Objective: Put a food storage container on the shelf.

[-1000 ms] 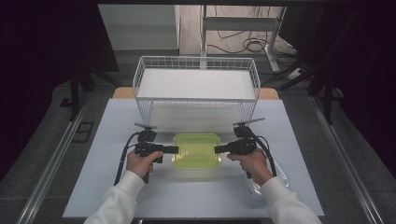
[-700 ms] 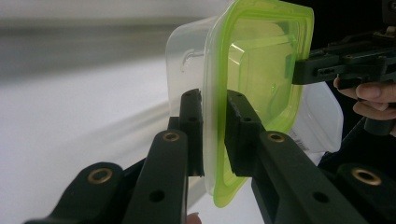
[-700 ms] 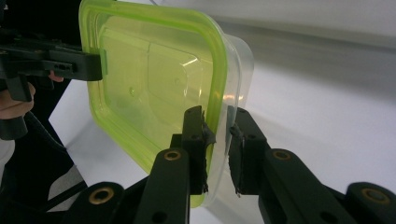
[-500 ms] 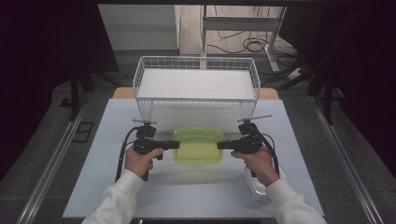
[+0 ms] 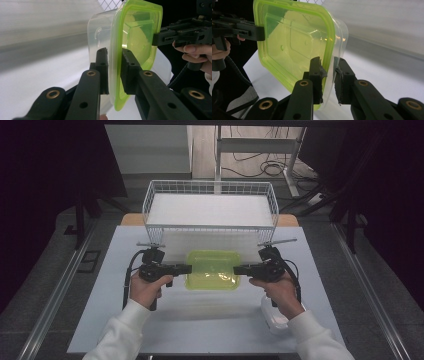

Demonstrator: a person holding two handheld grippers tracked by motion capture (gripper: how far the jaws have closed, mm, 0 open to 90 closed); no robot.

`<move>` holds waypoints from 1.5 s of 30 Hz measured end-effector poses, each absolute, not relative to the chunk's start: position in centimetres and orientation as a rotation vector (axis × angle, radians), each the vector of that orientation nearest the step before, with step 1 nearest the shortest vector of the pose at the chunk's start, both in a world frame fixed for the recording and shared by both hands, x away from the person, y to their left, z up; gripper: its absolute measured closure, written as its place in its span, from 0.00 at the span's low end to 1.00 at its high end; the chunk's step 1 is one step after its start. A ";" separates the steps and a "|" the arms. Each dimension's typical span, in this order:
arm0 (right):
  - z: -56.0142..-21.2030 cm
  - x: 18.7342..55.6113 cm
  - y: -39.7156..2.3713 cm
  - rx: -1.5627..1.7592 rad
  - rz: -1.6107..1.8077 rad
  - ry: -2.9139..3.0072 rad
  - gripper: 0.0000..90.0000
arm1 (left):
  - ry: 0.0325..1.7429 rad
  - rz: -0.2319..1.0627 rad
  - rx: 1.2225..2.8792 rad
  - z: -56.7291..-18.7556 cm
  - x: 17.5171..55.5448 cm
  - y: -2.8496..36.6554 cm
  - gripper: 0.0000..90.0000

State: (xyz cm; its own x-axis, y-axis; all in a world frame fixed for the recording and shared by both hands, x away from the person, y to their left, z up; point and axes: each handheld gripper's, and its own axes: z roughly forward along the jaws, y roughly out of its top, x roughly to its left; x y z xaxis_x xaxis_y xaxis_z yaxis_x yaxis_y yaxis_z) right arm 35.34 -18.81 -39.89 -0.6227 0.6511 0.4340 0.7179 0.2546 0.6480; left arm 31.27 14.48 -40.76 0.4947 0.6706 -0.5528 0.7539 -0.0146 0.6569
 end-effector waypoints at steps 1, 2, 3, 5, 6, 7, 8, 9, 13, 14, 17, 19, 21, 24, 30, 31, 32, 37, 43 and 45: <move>-39.7 35.3 -18.8 -1.323 -1.326 -2.430 0.85 | 1.211 -0.097 1.723 -40.6 31.3 14.5 0.88; -39.5 35.3 -18.8 -1.319 -1.331 -2.436 0.85 | 1.206 -0.093 1.724 -40.4 31.2 14.5 0.88; -39.3 35.3 -18.8 -1.315 -1.336 -2.440 0.85 | 1.203 -0.087 1.725 -40.1 31.2 14.5 0.88; -38.9 35.2 -18.7 -1.306 -1.350 -2.447 0.85 | 1.196 -0.078 1.723 -39.8 31.2 14.6 0.88; -38.8 35.3 -18.7 -1.303 -1.356 -2.449 0.85 | 1.193 -0.075 1.720 -39.6 31.2 14.6 0.88; -38.6 35.3 -18.7 -1.299 -1.363 -2.452 0.85 | 1.189 -0.070 1.719 -39.4 31.2 14.6 0.88; -38.4 35.3 -18.7 -1.297 -1.370 -2.452 0.85 | 1.185 -0.065 1.718 -39.2 31.2 14.6 0.88; -38.2 35.3 -18.7 -1.294 -1.378 -2.455 0.85 | 1.182 -0.062 1.718 -39.0 31.2 14.6 0.88; -37.4 35.1 -18.8 -1.288 -1.408 -2.457 0.85 | 1.167 -0.048 1.711 -38.1 31.1 14.6 0.88; -37.2 35.1 -18.8 -1.286 -1.414 -2.459 0.85 | 1.162 -0.043 1.712 -37.9 31.1 14.6 0.88; -36.5 35.0 -18.9 -1.282 -1.436 -2.463 0.85 | 1.152 -0.030 1.709 -37.2 31.0 14.5 0.88; -36.0 35.0 -18.9 -1.277 -1.449 -2.468 0.85 | 1.144 -0.018 1.711 -36.7 31.0 14.4 0.88; -35.6 35.0 -19.0 -1.272 -1.459 -2.475 0.85 | 1.135 -0.016 1.713 -36.2 31.2 14.4 0.88; -35.0 35.0 -19.1 -1.268 -1.469 -2.486 0.85 | 1.132 -0.013 1.714 -35.7 31.4 14.3 0.88; -34.0 35.2 -19.3 -1.262 -1.499 -2.492 0.85 | 1.115 0.006 1.715 -34.5 31.8 14.2 0.88; -33.8 35.3 -19.3 -1.261 -1.502 -2.494 0.85 | 1.109 0.011 1.717 -34.3 31.8 14.2 0.88; -33.5 35.3 -19.3 -1.255 -1.508 -2.499 0.85 | 1.103 0.014 1.717 -34.1 31.8 14.2 0.88; -32.5 35.4 -19.2 -1.246 -1.534 -2.507 0.85 | 1.090 0.030 1.707 -33.2 32.0 14.4 0.88; -31.3 35.7 -18.9 -1.235 -1.557 -2.525 0.85 | 1.087 0.048 1.706 -32.3 32.4 14.6 0.88; -31.2 36.0 -18.8 -1.240 -1.557 -2.523 0.85 | 1.089 0.045 1.706 -32.1 32.7 14.7 0.88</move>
